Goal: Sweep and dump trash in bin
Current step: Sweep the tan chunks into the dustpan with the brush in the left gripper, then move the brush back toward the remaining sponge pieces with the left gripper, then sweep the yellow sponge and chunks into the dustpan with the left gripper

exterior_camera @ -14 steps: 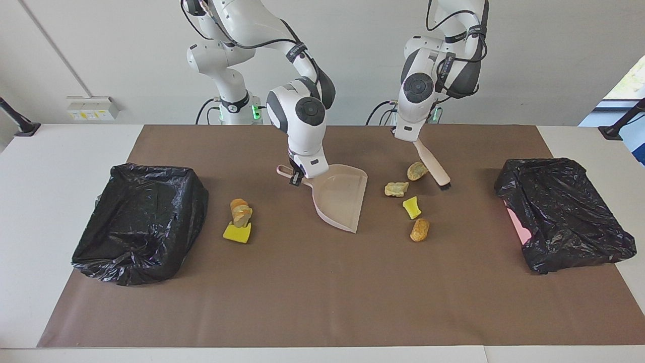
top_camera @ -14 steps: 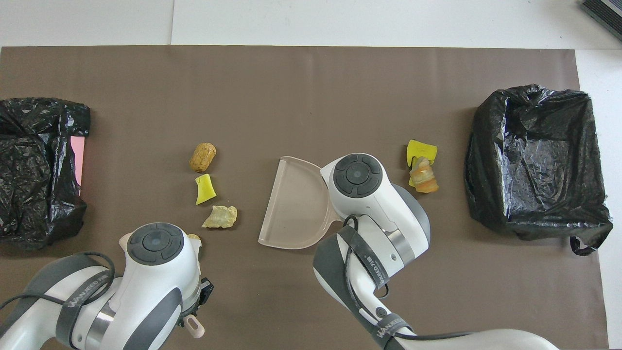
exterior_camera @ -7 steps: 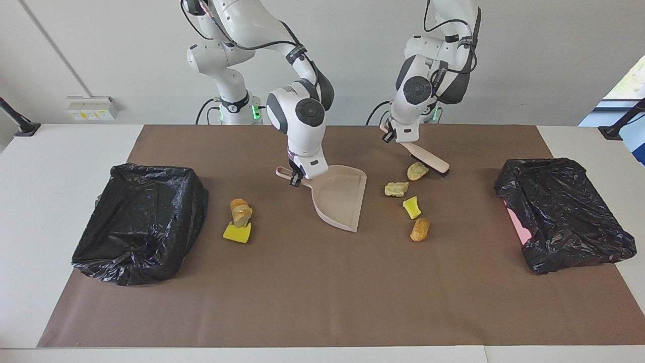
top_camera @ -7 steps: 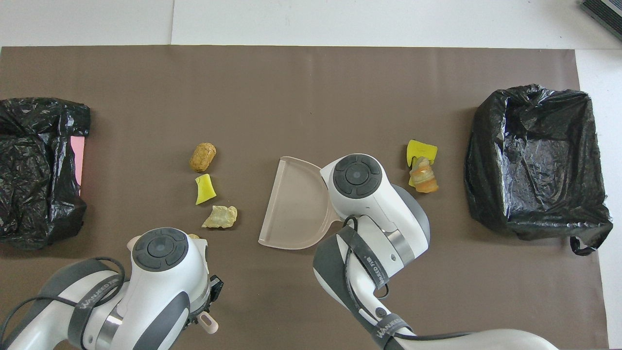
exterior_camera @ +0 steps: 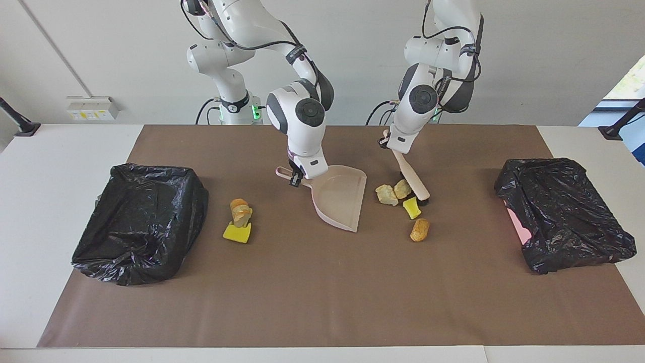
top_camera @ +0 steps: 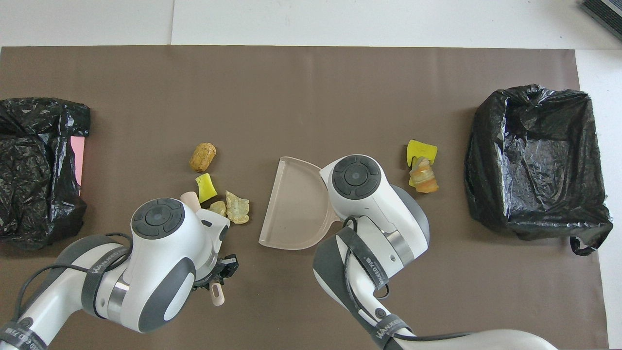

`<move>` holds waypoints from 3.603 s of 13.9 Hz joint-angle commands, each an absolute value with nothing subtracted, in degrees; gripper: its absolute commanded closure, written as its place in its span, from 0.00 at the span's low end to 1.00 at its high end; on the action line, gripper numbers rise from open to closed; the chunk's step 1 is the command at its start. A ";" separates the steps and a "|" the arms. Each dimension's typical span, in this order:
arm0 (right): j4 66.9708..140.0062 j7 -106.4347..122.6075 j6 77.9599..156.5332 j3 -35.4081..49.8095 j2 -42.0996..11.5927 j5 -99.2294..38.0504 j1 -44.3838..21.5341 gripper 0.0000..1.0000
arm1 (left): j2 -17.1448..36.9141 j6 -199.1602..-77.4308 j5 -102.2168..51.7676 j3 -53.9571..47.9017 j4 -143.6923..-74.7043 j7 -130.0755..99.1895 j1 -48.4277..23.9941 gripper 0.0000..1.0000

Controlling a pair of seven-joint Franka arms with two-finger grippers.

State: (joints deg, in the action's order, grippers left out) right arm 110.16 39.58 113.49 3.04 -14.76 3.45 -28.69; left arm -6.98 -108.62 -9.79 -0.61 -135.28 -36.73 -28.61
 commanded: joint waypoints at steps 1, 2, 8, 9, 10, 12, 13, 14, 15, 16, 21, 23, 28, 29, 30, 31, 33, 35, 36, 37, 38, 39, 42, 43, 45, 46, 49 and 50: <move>112.15 40.52 114.61 3.34 -13.62 4.39 -28.39 1.00 | -6.33 -112.57 -10.72 -0.97 -134.91 -22.02 -28.56 1.00; 112.15 40.52 114.61 3.34 -13.62 4.39 -28.39 1.00 | -6.33 -112.67 -10.81 -1.05 -135.09 -20.41 -29.00 1.00; 112.15 40.52 114.61 3.34 -13.62 4.39 -28.39 1.00 | -6.59 -115.04 -16.17 -1.32 -134.83 -10.47 -35.49 1.00; 112.15 40.52 114.61 3.34 -13.62 4.39 -28.39 1.00 | -6.50 -115.83 -16.26 -1.41 -134.65 -8.81 -36.64 1.00; 112.15 40.52 114.61 3.34 -13.62 4.39 -28.39 1.00 | -6.42 -115.84 -16.26 -1.49 -134.21 -6.61 -37.61 1.00; 112.15 40.52 114.61 3.34 -13.62 4.39 -28.39 1.00 | -5.81 -115.14 -16.26 -1.49 -132.11 -5.28 -38.67 1.00; 112.15 40.52 114.61 3.34 -13.62 4.39 -28.39 1.00 | -5.19 -114.44 -16.26 -1.49 -130.79 -5.19 -38.58 1.00; 112.15 40.52 114.61 3.34 -13.62 4.39 -28.39 1.00 | -5.10 -112.61 -16.26 -1.23 -128.69 -5.19 -38.06 1.00; 112.15 40.52 114.61 3.34 -13.62 4.39 -28.39 1.00 | -5.10 -108.41 -16.17 -0.80 -126.15 -5.27 -37.62 1.00; 112.15 40.52 114.61 3.34 -13.62 4.39 -28.39 1.00 | -5.01 -105.85 -15.21 -0.70 -124.21 -5.36 -36.49 1.00; 112.15 40.25 114.61 3.34 -13.62 4.39 -28.39 1.00 | -3.18 -106.43 -0.98 -0.70 -121.39 -4.32 -27.37 1.00; 112.15 40.25 114.70 3.34 -13.62 4.39 -28.39 1.00 | 0.07 -105.30 -0.79 -0.62 -116.57 0.85 -22.35 1.00; 112.24 40.25 115.48 3.34 -13.62 4.39 -28.39 1.00 | 8.33 -107.74 6.41 -0.62 -109.18 11.58 -12.24 1.00; 112.24 40.25 115.66 3.34 -13.62 4.31 -28.39 1.00 | 10.00 -109.58 6.76 -0.70 -108.29 14.12 -10.48 1.00; 112.24 40.25 115.66 3.34 -13.62 4.39 -28.39 1.00 | 10.98 -111.43 6.94 -0.62 -108.37 15.54 -9.76 1.00; 112.24 40.25 115.66 3.34 -13.62 4.31 -28.39 1.00 | 11.60 -113.01 7.03 -0.62 -108.80 15.90 -8.45 1.00; 112.24 40.25 115.66 3.34 -13.62 4.39 -28.39 1.00 | 11.69 -113.29 7.03 -0.70 -109.94 21.14 -5.63 1.00; 112.24 40.25 115.66 3.34 -13.62 4.39 -28.39 1.00 | 10.21 -113.29 7.03 -0.62 -113.18 23.81 -5.45 1.00; 112.24 40.25 115.66 3.34 -13.62 4.31 -28.39 1.00 | 8.63 -113.38 7.03 -0.70 -115.81 23.91 -5.45 1.00; 112.24 40.25 115.66 3.34 -13.62 4.39 -28.39 1.00 | 7.22 -113.20 7.03 -0.70 -118.28 23.91 -6.06 1.00; 112.24 40.25 115.66 3.34 -13.62 4.31 -28.39 1.00 | 5.90 -112.94 7.03 -0.88 -120.39 23.91 -6.41 1.00; 112.24 40.25 115.66 3.34 -13.62 4.31 -28.39 1.00 | 4.67 -112.77 6.94 -1.05 -122.24 23.82 -7.37 1.00; 112.24 40.25 115.66 3.34 -13.62 4.31 -28.39 1.00 | 1.50 -111.80 6.07 -1.14 -126.99 22.94 -12.02 1.00; 112.24 40.25 115.75 3.43 -13.62 4.39 -28.39 1.00 | 0.28 -110.93 5.11 -1.23 -128.48 21.98 -13.69 1.00; 112.24 40.25 115.66 3.43 -13.62 4.39 -28.39 1.00 | -1.66 -110.83 -0.24 -1.23 -131.30 18.13 -17.29 1.00; 112.24 40.25 115.66 3.43 -13.62 4.39 -28.39 1.00 | -1.93 -110.74 -2.09 -1.23 -131.57 15.58 -19.66 1.00; 112.24 40.25 115.66 3.34 -13.62 4.39 -28.39 1.00 | -2.55 -111.53 -6.67 -1.23 -131.57 5.92 -26.35 1.00; 112.24 40.25 115.66 3.34 -13.62 4.39 -28.39 1.00 | -2.55 -111.97 -8.07 -1.14 -131.49 4.15 -28.72 1.00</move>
